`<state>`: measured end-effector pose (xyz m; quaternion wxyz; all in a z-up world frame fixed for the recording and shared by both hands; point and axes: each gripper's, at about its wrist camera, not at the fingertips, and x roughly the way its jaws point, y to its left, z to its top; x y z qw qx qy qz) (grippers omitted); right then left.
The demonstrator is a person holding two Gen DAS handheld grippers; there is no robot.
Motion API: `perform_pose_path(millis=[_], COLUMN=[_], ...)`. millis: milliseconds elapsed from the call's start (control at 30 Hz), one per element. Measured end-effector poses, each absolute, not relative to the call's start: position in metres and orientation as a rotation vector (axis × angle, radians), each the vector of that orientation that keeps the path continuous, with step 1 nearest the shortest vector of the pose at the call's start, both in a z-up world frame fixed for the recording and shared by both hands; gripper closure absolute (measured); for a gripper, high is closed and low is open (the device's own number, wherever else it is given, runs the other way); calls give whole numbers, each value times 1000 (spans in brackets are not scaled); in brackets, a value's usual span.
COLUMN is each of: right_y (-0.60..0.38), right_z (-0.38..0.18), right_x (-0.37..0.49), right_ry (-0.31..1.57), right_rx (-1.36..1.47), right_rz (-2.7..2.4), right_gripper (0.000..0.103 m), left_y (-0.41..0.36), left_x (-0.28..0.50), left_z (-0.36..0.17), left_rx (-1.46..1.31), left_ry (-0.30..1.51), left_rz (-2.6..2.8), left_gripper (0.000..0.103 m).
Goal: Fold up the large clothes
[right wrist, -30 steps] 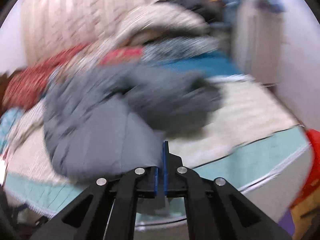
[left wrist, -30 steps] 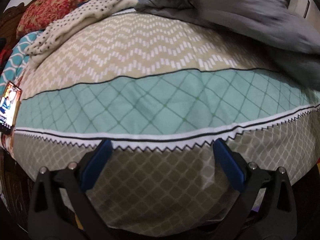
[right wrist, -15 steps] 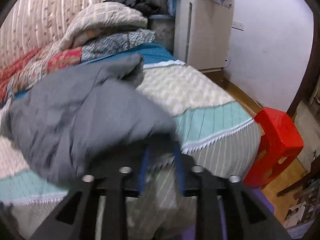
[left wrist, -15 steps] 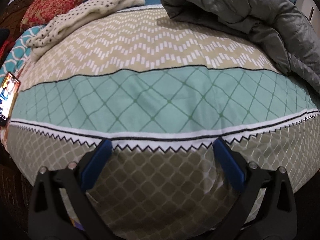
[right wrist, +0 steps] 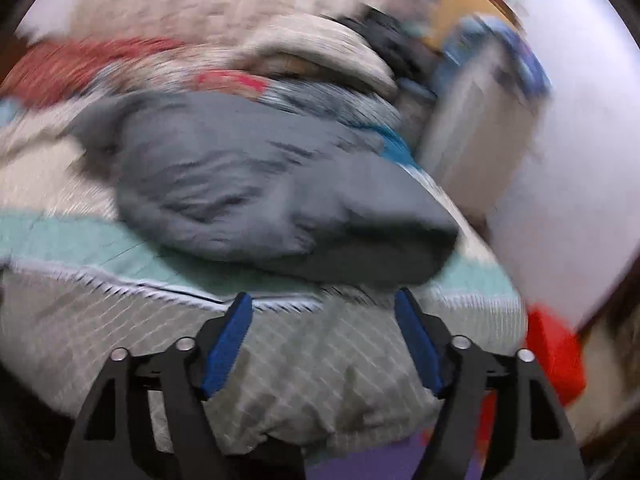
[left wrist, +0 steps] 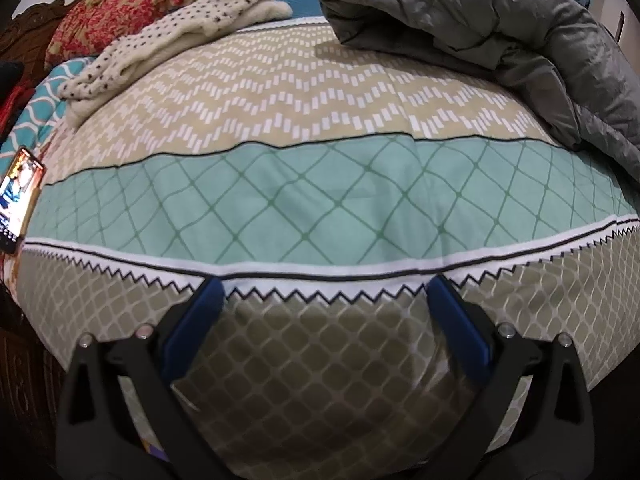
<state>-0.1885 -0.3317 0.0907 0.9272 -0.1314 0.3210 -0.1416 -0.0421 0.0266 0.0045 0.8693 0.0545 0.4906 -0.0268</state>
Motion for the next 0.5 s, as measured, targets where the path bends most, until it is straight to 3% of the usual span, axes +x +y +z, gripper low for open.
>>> perform_pose_path(millis=[400, 433, 467, 500], right_y=[-246, -243, -243, -245], right_z=[34, 27, 30, 40], right_x=[-88, -79, -70, -65], right_ry=[627, 630, 629, 647], right_rx=[-898, -926, -906, -845], right_rz=[-93, -104, -100, -87], right_gripper=[103, 100, 64, 44], left_y=[28, 27, 27, 27], left_x=[-41, -40, -38, -37], left_z=[7, 8, 10, 14], left_rx=[127, 137, 149, 174], left_ry=[1045, 1050, 1053, 1048], left_rz=[-65, -70, -73, -68], left_gripper=[4, 4, 4, 4])
